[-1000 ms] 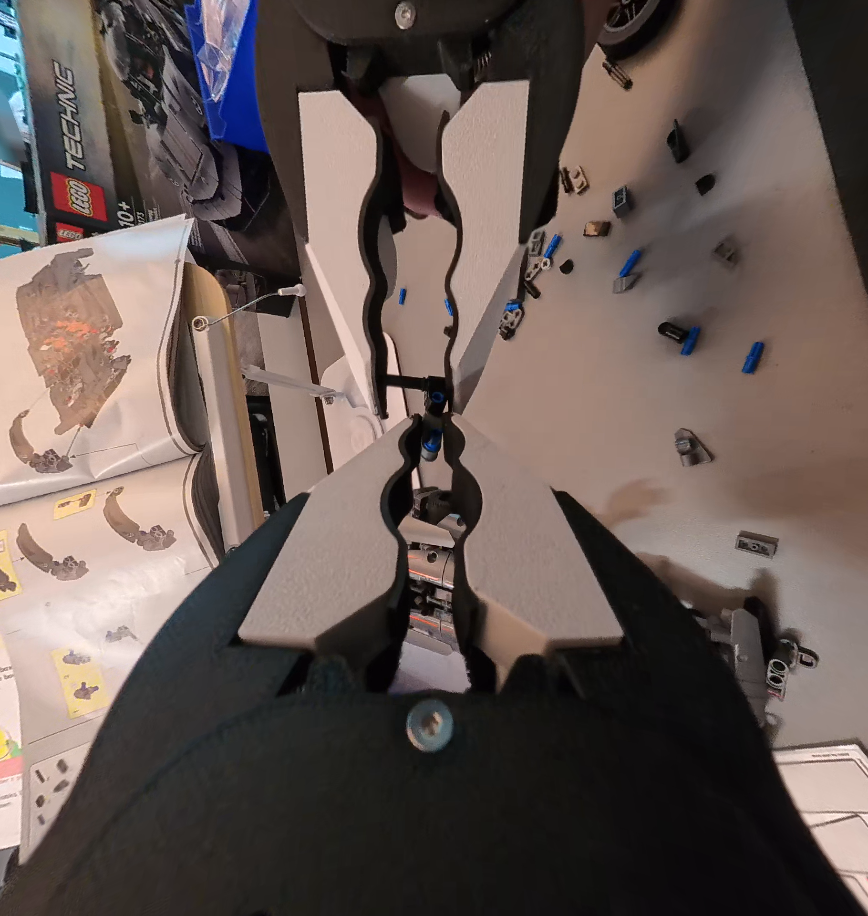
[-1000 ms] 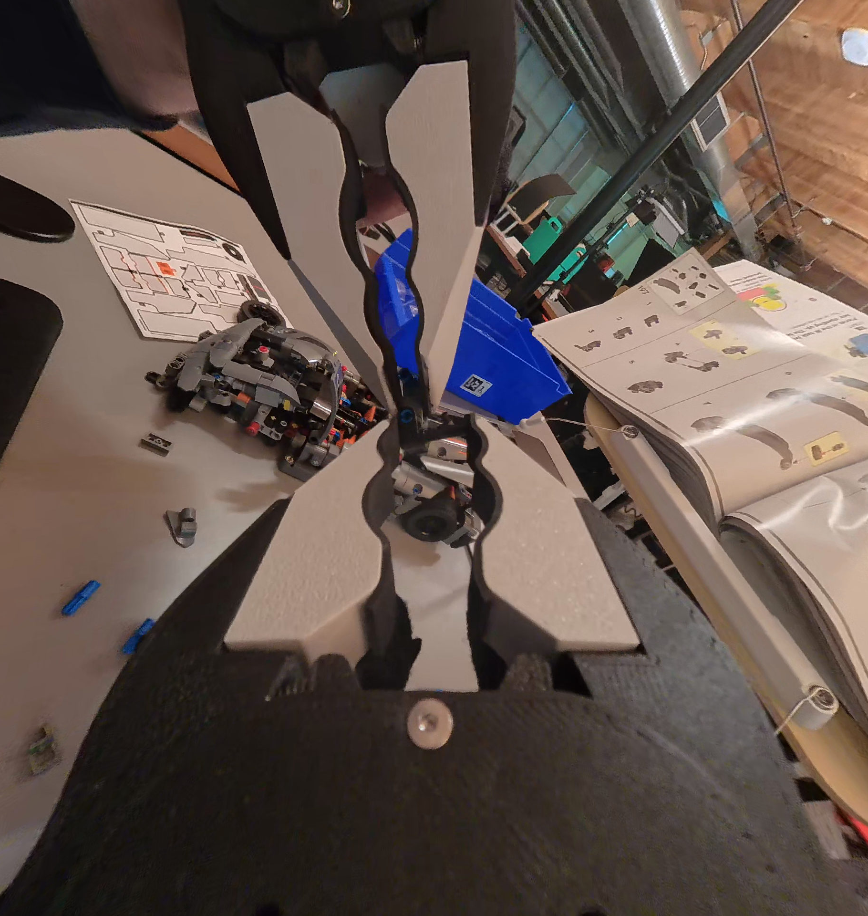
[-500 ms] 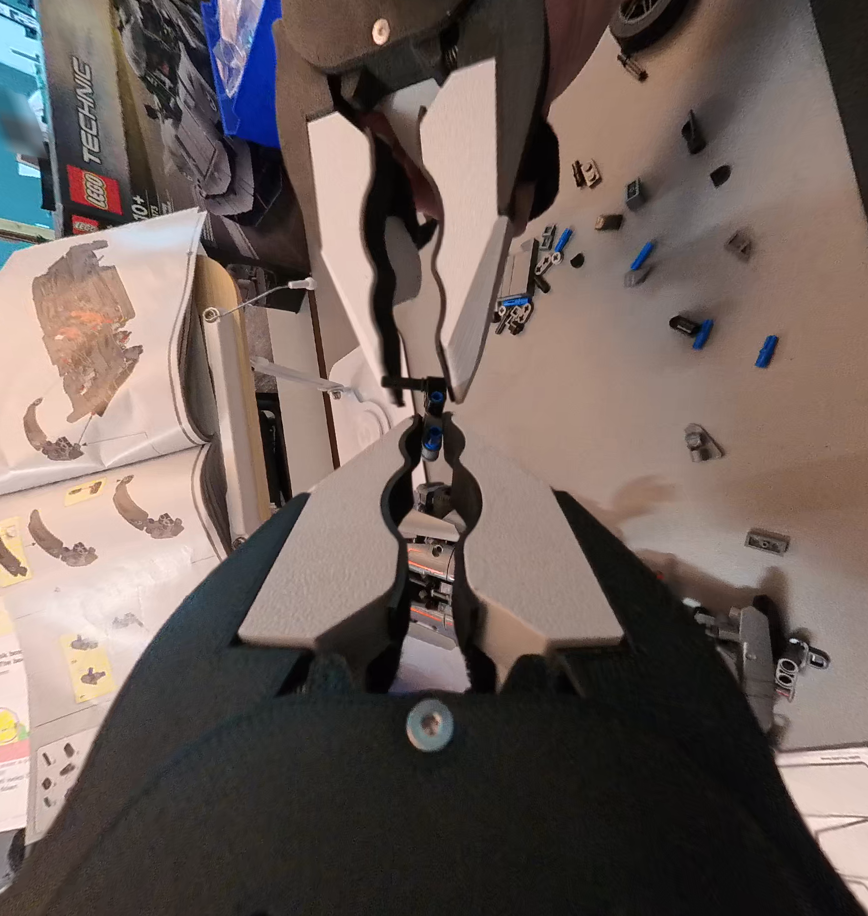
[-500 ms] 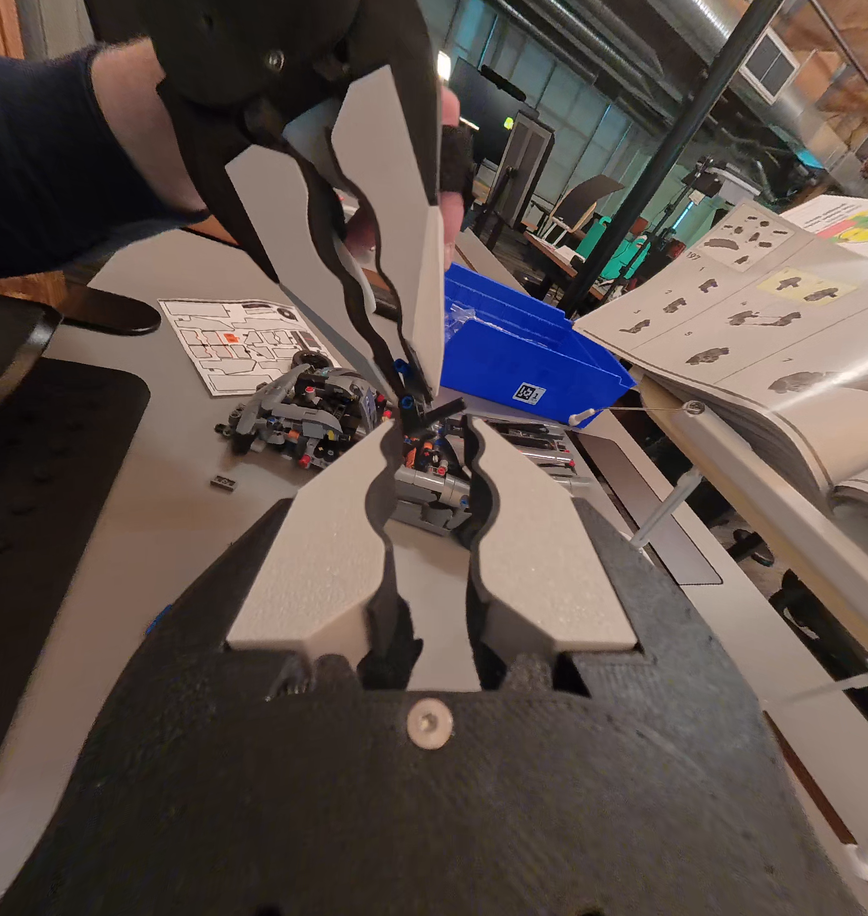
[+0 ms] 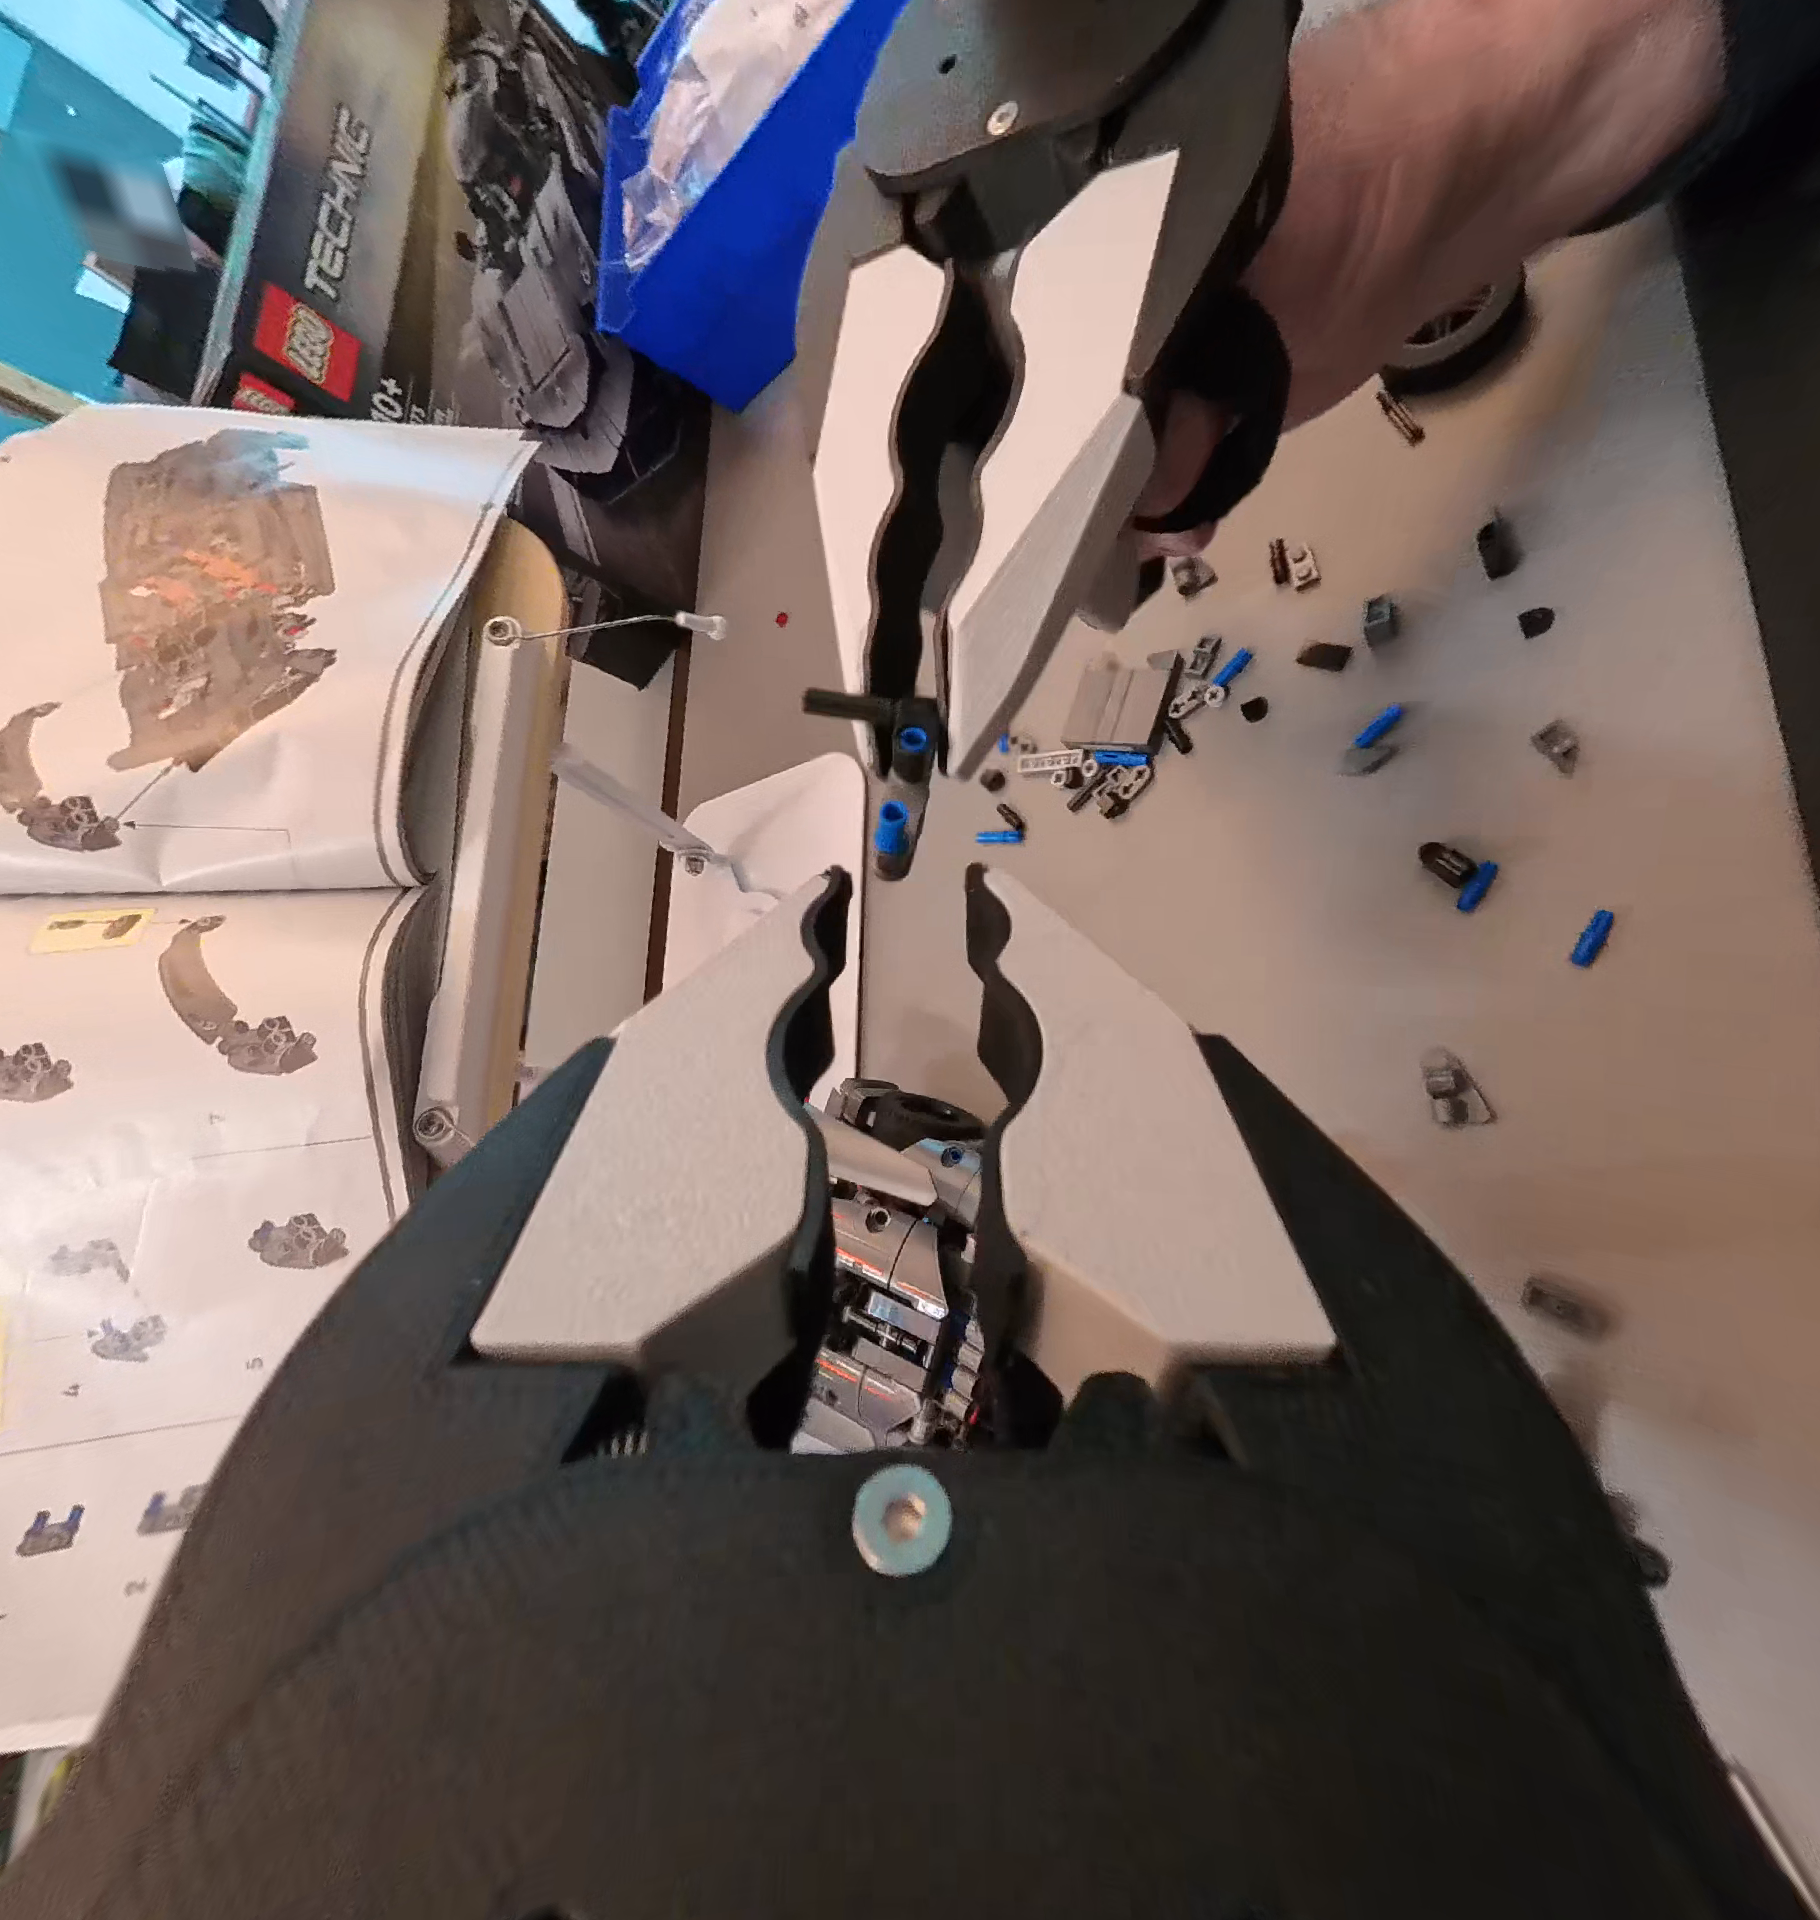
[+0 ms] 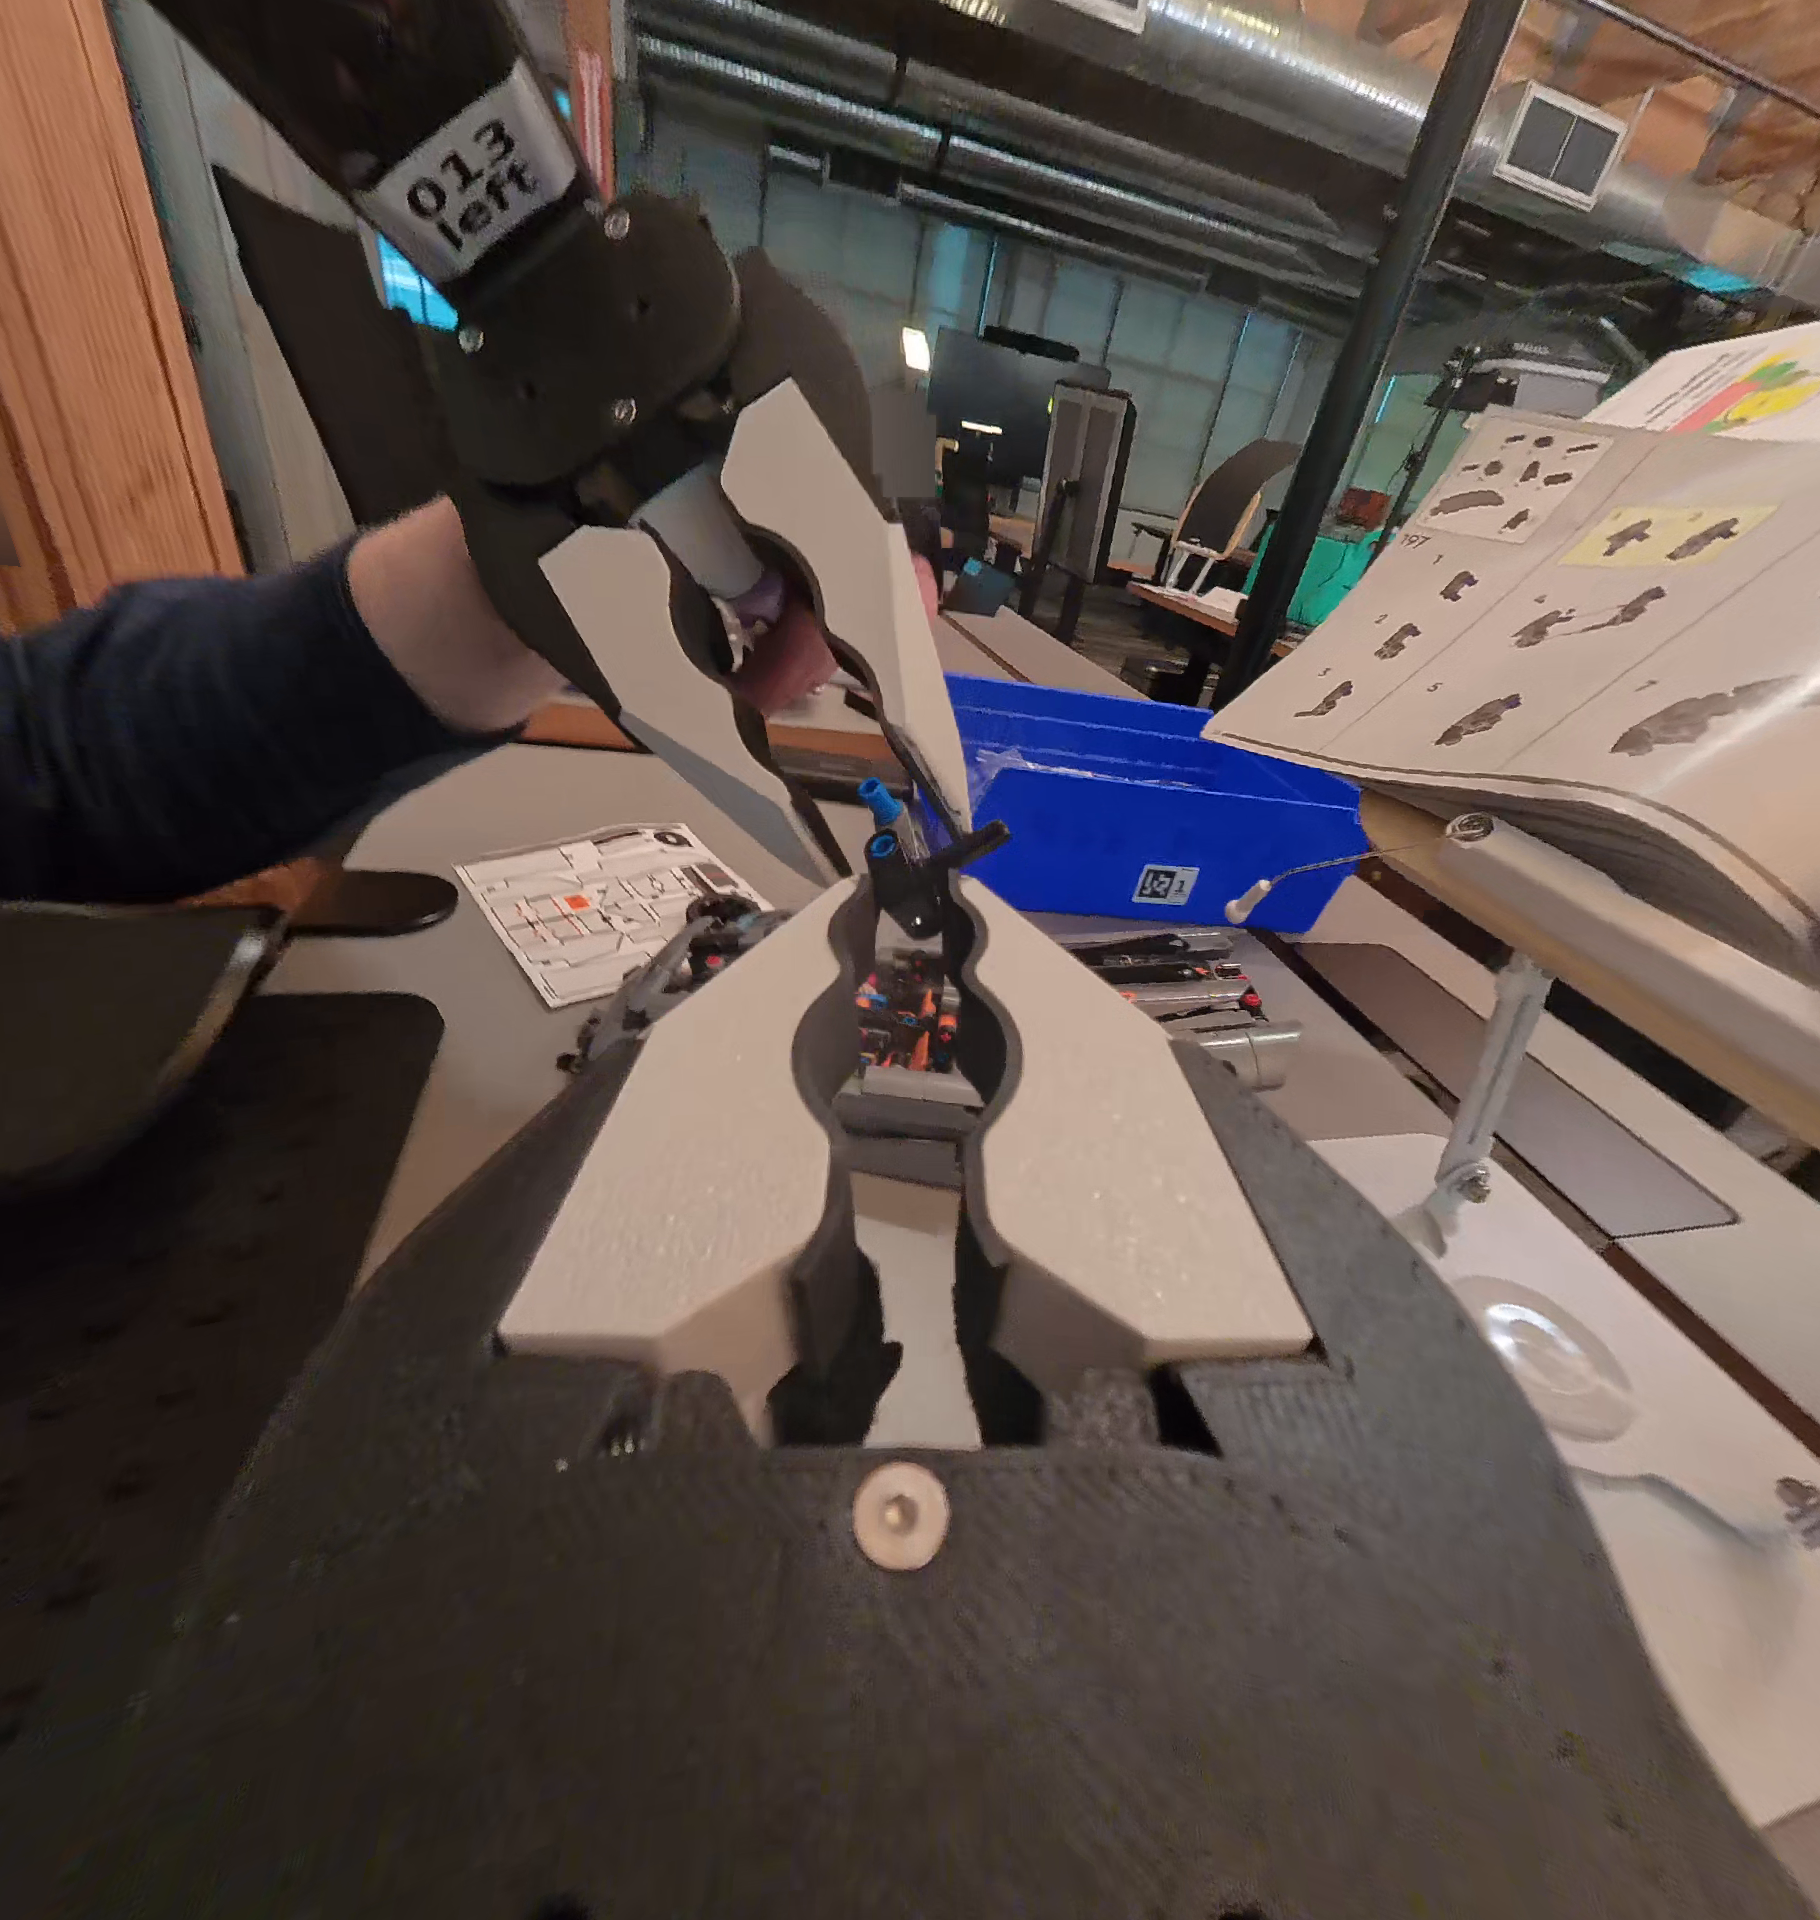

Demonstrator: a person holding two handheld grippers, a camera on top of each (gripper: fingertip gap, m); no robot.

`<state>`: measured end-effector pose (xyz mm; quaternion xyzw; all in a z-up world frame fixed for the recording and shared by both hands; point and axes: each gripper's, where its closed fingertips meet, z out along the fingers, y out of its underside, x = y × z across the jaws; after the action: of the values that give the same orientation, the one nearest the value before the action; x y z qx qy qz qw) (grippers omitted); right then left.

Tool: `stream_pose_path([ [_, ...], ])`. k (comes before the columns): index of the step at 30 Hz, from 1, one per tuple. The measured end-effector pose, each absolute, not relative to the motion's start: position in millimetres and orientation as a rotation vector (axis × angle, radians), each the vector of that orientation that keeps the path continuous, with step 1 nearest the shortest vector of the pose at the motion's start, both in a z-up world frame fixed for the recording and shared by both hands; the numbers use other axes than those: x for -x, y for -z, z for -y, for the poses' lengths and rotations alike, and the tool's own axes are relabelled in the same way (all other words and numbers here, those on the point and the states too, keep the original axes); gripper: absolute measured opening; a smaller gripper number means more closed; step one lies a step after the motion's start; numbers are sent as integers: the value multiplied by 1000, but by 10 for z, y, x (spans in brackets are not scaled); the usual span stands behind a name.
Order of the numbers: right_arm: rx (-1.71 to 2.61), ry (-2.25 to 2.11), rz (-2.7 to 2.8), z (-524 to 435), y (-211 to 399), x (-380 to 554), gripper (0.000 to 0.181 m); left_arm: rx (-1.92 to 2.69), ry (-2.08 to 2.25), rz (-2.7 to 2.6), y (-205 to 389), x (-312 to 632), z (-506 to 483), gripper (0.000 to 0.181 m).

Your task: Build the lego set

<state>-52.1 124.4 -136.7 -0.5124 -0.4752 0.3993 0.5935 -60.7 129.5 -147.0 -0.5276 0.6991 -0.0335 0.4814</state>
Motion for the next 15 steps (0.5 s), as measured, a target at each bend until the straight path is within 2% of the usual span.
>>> stream_pose_path([
  [15,1239,-1571,790,-1381,1195,329,10,1266,116,-1577,1311,457,-1421,8],
])
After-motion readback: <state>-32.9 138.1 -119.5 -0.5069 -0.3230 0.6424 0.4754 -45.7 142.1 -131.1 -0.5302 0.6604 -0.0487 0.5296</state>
